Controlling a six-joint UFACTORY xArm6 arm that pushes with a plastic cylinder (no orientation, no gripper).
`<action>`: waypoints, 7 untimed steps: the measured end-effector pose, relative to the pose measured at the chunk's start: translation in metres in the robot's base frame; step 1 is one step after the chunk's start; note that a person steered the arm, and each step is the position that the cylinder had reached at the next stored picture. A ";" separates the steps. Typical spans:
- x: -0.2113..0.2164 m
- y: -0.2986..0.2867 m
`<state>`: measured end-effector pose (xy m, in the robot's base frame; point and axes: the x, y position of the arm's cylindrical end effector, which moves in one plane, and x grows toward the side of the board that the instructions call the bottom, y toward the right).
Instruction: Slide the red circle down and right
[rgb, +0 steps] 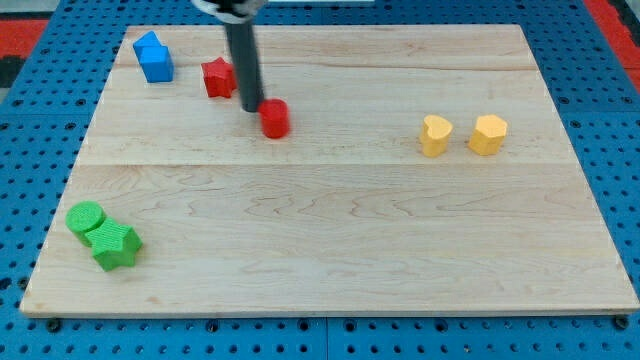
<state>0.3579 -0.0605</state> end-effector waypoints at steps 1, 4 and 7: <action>0.006 0.040; 0.036 0.063; 0.078 0.066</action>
<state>0.4362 0.0058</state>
